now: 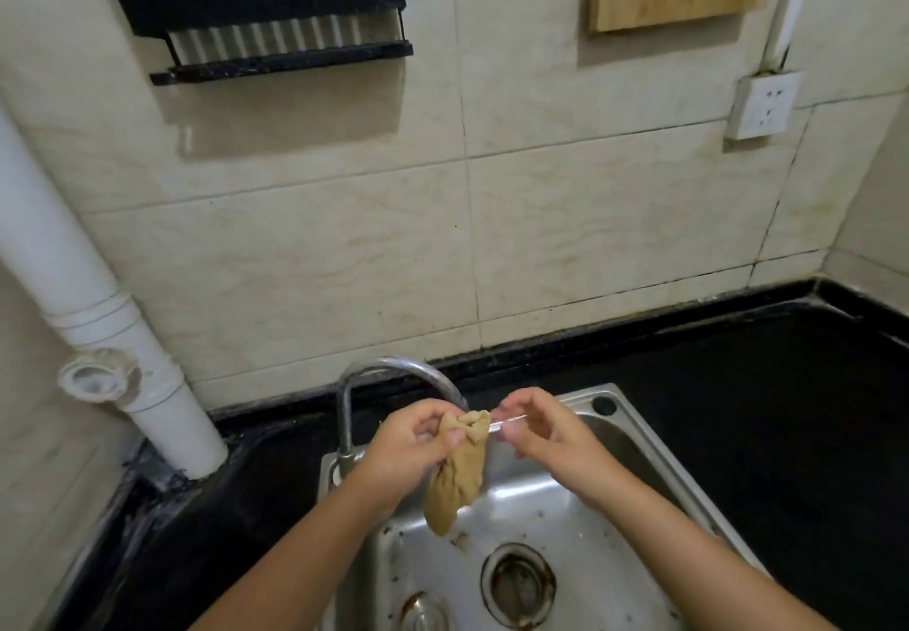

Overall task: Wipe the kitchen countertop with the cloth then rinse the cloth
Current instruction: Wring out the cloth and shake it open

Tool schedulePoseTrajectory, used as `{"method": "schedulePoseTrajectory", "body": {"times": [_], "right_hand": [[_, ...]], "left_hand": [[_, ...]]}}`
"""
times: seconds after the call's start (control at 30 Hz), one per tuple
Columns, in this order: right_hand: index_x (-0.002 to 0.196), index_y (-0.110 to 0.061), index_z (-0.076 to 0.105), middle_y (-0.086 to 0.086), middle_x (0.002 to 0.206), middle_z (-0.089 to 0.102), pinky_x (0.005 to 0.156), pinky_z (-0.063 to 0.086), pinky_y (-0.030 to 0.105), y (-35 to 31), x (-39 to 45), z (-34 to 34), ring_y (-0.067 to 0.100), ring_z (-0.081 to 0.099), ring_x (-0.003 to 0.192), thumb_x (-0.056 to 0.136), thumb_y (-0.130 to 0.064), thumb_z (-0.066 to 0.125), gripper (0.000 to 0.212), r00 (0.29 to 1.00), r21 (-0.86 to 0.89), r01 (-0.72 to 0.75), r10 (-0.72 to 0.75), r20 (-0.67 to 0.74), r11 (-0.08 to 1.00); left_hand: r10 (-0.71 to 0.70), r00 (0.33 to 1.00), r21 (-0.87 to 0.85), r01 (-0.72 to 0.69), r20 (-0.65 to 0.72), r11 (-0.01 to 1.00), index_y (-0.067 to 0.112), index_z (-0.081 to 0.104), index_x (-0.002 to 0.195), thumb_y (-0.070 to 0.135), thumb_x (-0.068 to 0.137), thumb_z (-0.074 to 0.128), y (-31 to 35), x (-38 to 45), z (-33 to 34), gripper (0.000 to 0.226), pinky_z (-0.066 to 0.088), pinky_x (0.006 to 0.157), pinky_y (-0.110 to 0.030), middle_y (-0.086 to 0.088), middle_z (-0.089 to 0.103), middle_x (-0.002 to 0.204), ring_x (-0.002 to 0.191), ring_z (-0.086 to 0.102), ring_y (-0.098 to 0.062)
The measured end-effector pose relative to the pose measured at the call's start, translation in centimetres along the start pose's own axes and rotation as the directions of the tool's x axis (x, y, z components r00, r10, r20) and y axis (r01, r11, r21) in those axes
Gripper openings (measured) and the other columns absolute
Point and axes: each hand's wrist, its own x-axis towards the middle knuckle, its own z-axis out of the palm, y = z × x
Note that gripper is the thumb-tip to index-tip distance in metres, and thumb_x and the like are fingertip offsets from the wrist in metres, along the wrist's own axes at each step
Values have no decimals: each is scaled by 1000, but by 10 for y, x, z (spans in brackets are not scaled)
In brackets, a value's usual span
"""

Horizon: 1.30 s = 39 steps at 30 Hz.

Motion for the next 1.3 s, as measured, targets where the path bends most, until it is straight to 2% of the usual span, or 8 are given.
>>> {"method": "schedulePoseTrajectory", "body": {"times": [0.1, 0.4, 0.7, 0.87, 1.0, 1.1, 1.2, 1.3], "right_hand": [[112, -22, 47, -2, 97, 56, 70, 47, 11, 5, 4, 6, 8, 56, 81, 83, 2, 62, 40, 989, -110, -9, 25, 144, 994], [63, -26, 43, -16, 91, 50, 80, 34, 5, 18, 10, 0, -2, 48, 89, 79, -4, 68, 37, 993, -290, 98, -112, -33, 952], [88, -26, 46, -1, 71, 45, 67, 42, 28, 16, 15, -14, 12, 46, 66, 77, 1, 68, 37, 997, 21, -16, 18, -76, 1000], [82, -27, 57, -6, 77, 56, 66, 47, 20, 13, 10, -25, 8, 54, 72, 76, -2, 71, 29, 997, -100, -65, 62, -33, 993], [63, -24, 47, -9, 72, 49, 64, 39, 18, 21, 5, -35, 5, 46, 67, 73, -4, 74, 35, 997, -299, 70, -60, 43, 952], [74, -18, 55, -7, 74, 52, 67, 33, 16, 27, 0, -39, 13, 46, 76, 76, -49, 58, 31, 983, -664, 178, -163, 85, 726], [93, -20, 60, -2, 75, 56, 66, 39, 30, 30, -5, -38, 19, 54, 77, 68, -69, 19, 69, 981, -853, 190, -124, 148, 486], [98, -25, 64, -5, 80, 64, 71, 50, 29, 30, -2, -39, 13, 61, 73, 86, -49, 47, 32, 989, -700, 147, -81, 127, 699]], "left_hand": [[56, 998, -12, -56, 40, 998, 16, 62, 83, 8, 72, 66, -2, 1, 1, 15, 48, 65, -14, 6, 66, 70, 69, 62, -1], [239, 965, 531, -147, -109, 835, 29, 45, 58, 24, 71, 74, -11, 11, -3, 32, 32, 57, -14, 7, 42, 67, 61, 39, -6], [-28, 1000, 220, 27, 0, 975, 21, 43, 77, 30, 73, 69, -13, 11, 10, 27, 39, 60, -22, 4, 47, 69, 63, 45, -8], [-115, 985, 177, 91, 130, 980, 21, 58, 82, 19, 67, 78, -16, 8, 14, 25, 51, 71, -32, 3, 61, 77, 75, 59, -13], [23, 997, 435, -52, 72, 899, 27, 54, 72, 13, 79, 68, -11, 6, 15, 21, 41, 59, -9, 9, 56, 72, 65, 52, 0], [130, 985, 645, -174, 117, 744, 30, 48, 71, 23, 86, 60, -16, 3, 16, 21, 36, 60, -8, 12, 50, 74, 68, 46, 3], [-5, 994, 440, -42, 105, 897, 18, 50, 85, 18, 93, 49, -24, -3, 25, 8, 45, 55, -11, 6, 58, 75, 60, 57, 3], [-122, 990, 228, 105, 65, 968, 13, 50, 86, 13, 92, 51, -28, -3, 29, 6, 56, 67, -23, -4, 63, 84, 71, 64, -10]]}}
